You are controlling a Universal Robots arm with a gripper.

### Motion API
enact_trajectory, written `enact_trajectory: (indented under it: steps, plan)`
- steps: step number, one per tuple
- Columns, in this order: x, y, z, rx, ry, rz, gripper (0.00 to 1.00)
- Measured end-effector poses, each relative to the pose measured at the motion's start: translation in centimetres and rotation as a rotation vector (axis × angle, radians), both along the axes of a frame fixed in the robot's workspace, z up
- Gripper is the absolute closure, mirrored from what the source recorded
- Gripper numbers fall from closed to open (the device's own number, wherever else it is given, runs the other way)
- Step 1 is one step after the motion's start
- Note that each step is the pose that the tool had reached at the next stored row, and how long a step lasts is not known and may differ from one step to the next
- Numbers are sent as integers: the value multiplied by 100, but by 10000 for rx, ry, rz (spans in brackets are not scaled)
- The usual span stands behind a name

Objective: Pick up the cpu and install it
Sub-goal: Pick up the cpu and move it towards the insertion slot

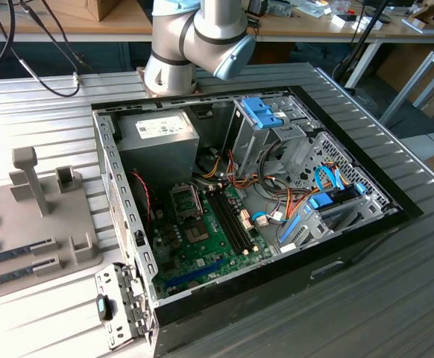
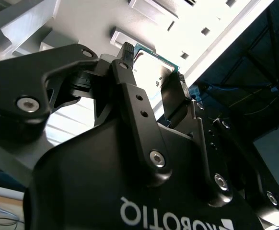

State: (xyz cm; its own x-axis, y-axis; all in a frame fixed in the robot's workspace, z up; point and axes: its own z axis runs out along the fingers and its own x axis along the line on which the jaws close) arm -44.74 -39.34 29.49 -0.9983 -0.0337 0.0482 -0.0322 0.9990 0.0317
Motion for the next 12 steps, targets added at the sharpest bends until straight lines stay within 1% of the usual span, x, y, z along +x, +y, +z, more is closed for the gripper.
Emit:
enact_trajectory:
  steps: [12]
  plan:
    - [0,0,74,6,0,0,53]
